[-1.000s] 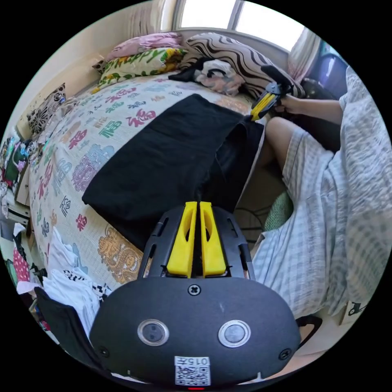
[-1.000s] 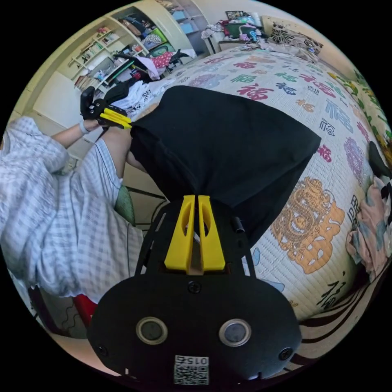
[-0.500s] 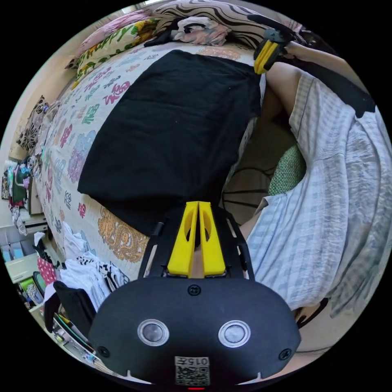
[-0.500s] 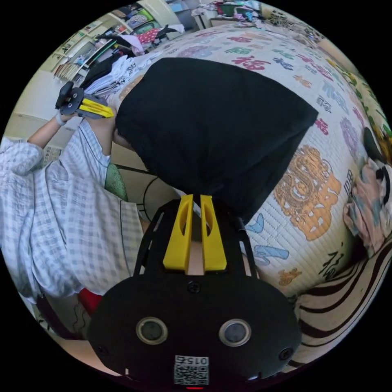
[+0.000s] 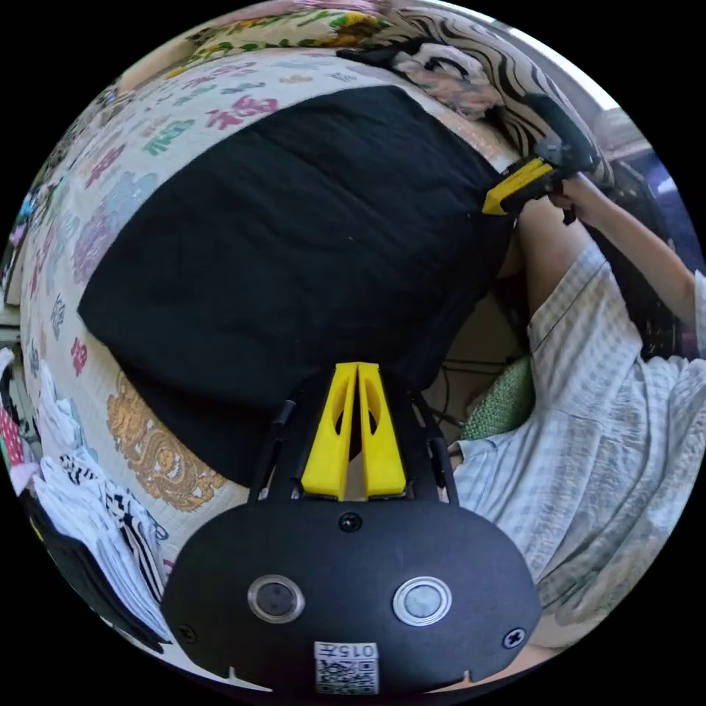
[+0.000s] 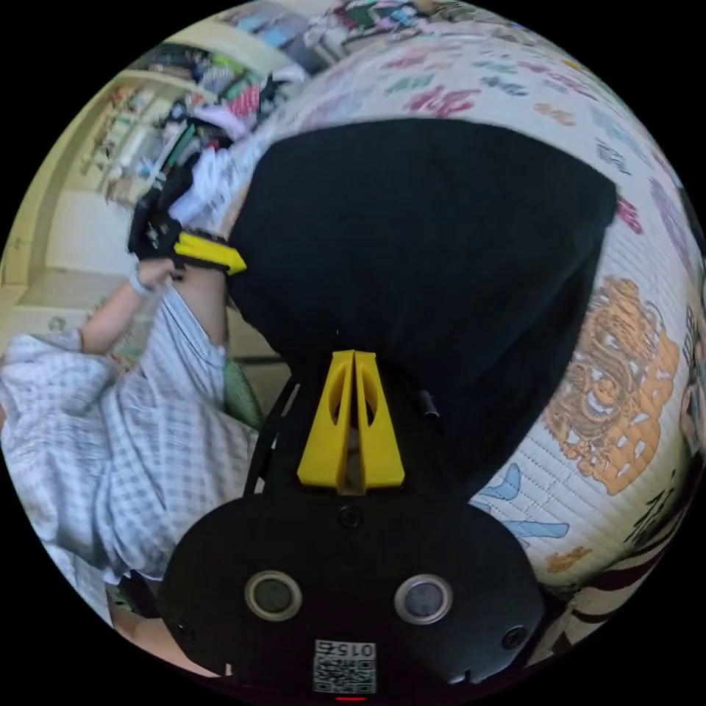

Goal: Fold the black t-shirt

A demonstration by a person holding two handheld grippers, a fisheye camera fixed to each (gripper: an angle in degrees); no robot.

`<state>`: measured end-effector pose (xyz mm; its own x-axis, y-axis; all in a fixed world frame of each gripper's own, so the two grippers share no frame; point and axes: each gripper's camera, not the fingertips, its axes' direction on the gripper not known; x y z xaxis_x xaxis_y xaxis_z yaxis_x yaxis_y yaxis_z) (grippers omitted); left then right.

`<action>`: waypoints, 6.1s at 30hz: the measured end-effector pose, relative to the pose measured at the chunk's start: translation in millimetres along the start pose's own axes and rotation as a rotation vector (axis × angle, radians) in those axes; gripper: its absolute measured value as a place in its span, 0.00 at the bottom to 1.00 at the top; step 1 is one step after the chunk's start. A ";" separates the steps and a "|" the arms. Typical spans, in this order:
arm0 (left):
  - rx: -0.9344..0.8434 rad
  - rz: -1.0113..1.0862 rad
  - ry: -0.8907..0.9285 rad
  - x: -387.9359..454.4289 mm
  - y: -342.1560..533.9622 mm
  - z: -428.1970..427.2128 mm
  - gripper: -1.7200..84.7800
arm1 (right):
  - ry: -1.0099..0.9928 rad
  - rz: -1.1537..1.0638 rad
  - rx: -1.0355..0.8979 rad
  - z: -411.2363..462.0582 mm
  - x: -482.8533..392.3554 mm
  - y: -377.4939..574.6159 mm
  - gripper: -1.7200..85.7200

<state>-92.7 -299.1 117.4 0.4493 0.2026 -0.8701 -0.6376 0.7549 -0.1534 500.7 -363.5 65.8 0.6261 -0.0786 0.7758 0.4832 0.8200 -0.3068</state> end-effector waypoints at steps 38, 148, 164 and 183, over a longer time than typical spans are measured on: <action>0.402 -0.675 0.073 -296.2 65.7 -45.6 0.08 | 0.091 0.405 0.268 -46.1 49.2 -215.2 0.06; 0.145 0.229 -0.055 84.7 -459.9 121.6 0.04 | -0.088 0.187 -0.049 53.1 70.1 -27.7 0.02; 0.432 0.220 -0.071 70.4 -438.1 77.4 0.04 | -0.005 0.299 -0.020 30.8 111.6 21.3 0.07; 0.440 -0.286 -0.019 -117.5 -282.2 61.8 0.02 | 0.044 0.208 0.426 -3.7 186.6 -63.5 0.02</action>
<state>73.1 -497.4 292.0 0.5811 -0.0420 -0.8127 -0.1660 0.9716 -0.1688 589.1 -432.3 228.0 0.7125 0.0955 0.6951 0.0562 0.9797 -0.1923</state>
